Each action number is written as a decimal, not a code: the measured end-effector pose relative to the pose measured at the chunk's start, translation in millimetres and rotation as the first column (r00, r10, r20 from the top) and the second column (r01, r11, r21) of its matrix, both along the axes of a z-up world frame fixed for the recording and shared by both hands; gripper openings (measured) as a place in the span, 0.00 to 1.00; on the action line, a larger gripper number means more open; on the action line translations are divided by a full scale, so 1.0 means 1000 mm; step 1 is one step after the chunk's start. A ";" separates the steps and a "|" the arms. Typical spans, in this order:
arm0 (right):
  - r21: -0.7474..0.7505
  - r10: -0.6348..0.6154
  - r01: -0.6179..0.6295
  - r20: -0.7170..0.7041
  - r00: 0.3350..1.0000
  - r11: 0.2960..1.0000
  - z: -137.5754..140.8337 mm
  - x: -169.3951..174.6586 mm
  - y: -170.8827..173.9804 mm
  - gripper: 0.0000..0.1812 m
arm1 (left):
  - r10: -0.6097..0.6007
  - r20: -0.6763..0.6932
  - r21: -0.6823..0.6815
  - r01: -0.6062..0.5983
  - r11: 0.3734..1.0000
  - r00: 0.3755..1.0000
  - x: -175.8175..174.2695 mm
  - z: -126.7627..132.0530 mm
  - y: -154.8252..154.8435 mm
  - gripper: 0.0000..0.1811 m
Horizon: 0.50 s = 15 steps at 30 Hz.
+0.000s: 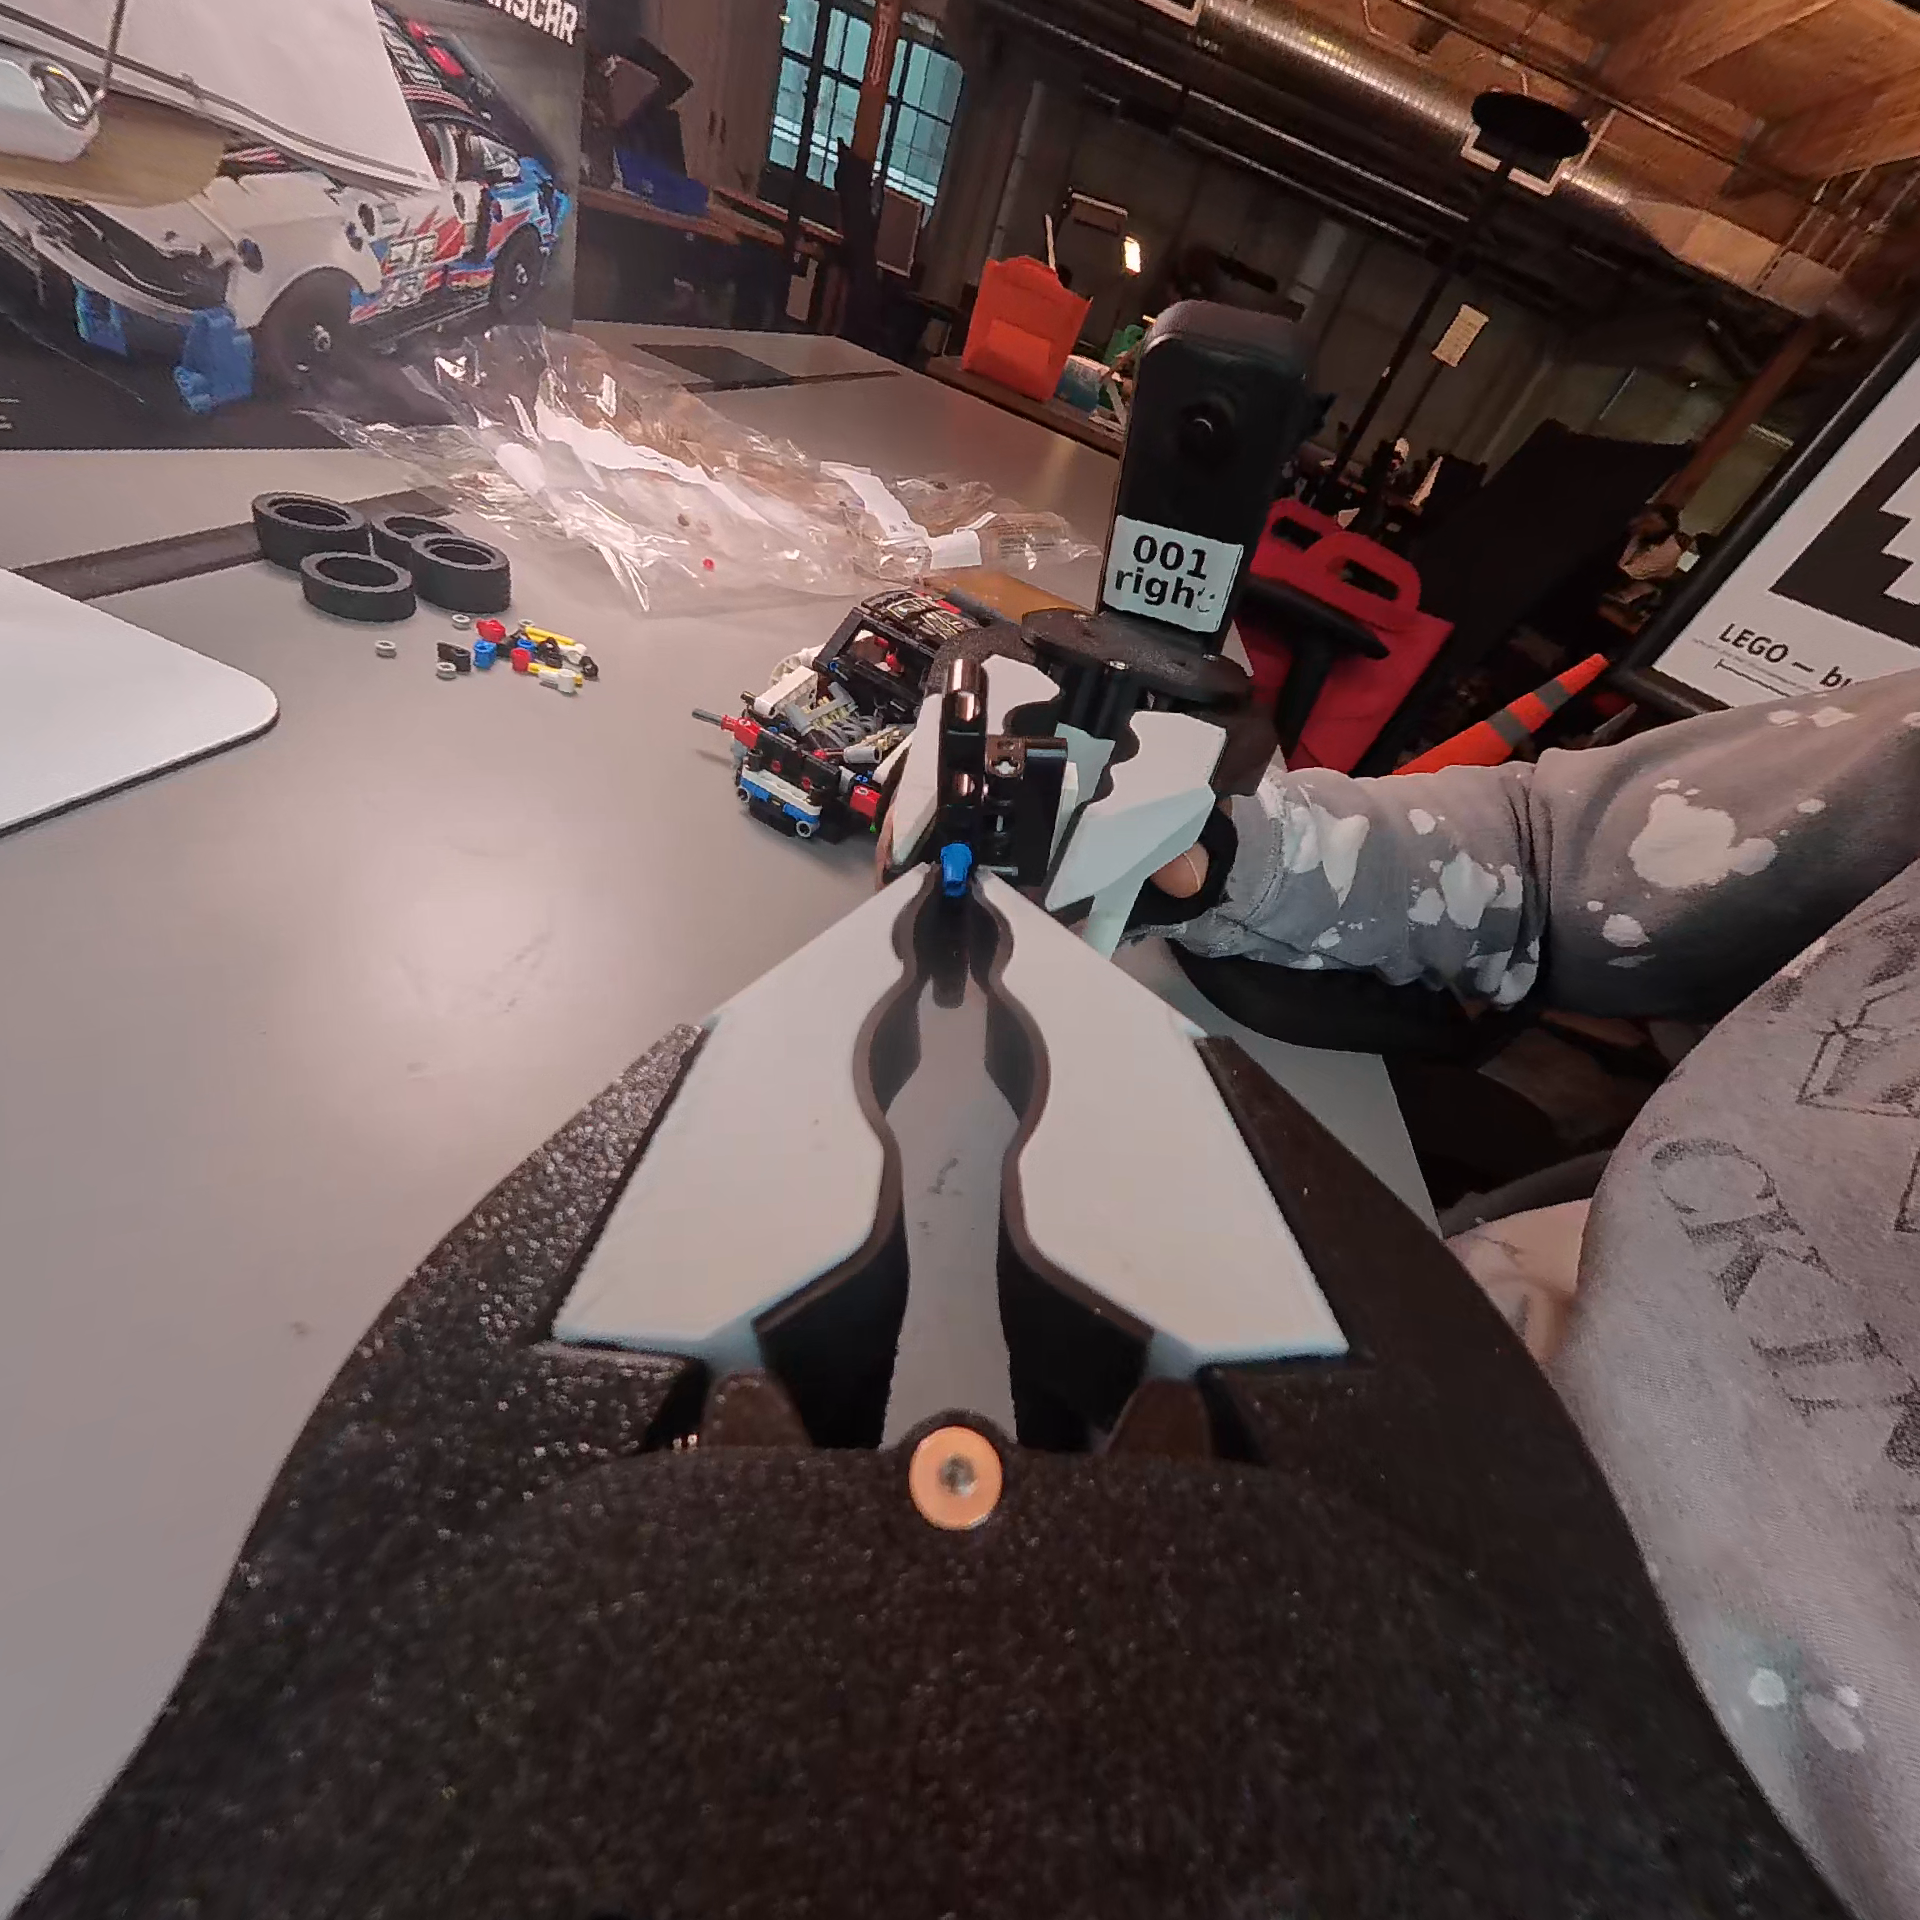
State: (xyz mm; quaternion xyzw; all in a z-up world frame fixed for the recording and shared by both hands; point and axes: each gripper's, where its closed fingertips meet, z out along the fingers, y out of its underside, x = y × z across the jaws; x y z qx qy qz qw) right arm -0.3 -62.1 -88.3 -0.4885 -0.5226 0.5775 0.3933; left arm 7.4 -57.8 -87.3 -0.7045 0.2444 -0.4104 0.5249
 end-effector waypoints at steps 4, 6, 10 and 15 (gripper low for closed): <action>-0.003 -0.021 0.021 0.026 0.999 1.000 -0.004 -0.002 0.003 0.13 | 0.046 0.000 0.024 -0.046 0.999 0.999 -0.003 0.001 0.004 0.04; 0.004 -0.034 0.034 0.030 0.999 0.999 -0.005 -0.003 0.003 0.13 | 0.042 0.000 0.010 -0.042 0.999 0.999 -0.004 0.000 0.004 0.02; -0.007 -0.085 0.085 0.011 0.996 0.996 -0.002 -0.005 0.009 0.10 | 0.051 -0.037 -0.010 -0.052 0.999 0.998 -0.006 -0.002 0.005 0.01; -0.210 -0.193 0.168 -0.104 0.976 0.963 0.021 0.017 0.048 0.09 | 0.152 -0.021 -0.038 -0.153 0.988 0.988 -0.040 -0.003 0.016 0.00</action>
